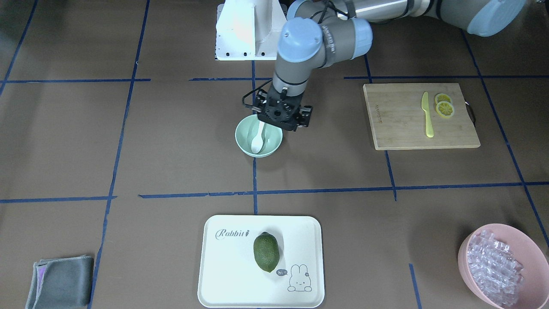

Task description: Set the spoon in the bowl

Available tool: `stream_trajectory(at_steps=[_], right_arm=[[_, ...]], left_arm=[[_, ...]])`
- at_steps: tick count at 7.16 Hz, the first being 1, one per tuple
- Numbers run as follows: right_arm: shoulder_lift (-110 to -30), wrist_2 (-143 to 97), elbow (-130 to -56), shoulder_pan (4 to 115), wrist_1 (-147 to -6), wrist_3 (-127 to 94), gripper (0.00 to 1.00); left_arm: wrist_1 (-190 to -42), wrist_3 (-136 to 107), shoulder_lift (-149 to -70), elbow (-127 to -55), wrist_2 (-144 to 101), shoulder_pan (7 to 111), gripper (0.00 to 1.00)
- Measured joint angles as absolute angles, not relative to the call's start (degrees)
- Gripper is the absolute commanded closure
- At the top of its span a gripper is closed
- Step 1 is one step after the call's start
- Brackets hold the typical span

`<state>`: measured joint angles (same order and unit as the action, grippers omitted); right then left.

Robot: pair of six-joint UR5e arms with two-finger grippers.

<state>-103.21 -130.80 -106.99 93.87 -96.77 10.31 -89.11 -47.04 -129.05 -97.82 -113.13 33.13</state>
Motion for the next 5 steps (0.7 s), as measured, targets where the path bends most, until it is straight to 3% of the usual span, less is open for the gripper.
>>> stream_trajectory(at_steps=[2, 5], right_arm=[[-103.2, -131.7, -106.9, 93.9, -96.8, 10.3, 0.0], [-103.2, -132.1, -106.3, 93.8, -96.9, 10.1, 0.0]], left_arm=[[-88.2, -46.8, -119.6, -107.0, -114.1, 37.0, 0.0], [-88.0, -34.3, -107.1, -111.1, -123.3, 49.4, 0.0]])
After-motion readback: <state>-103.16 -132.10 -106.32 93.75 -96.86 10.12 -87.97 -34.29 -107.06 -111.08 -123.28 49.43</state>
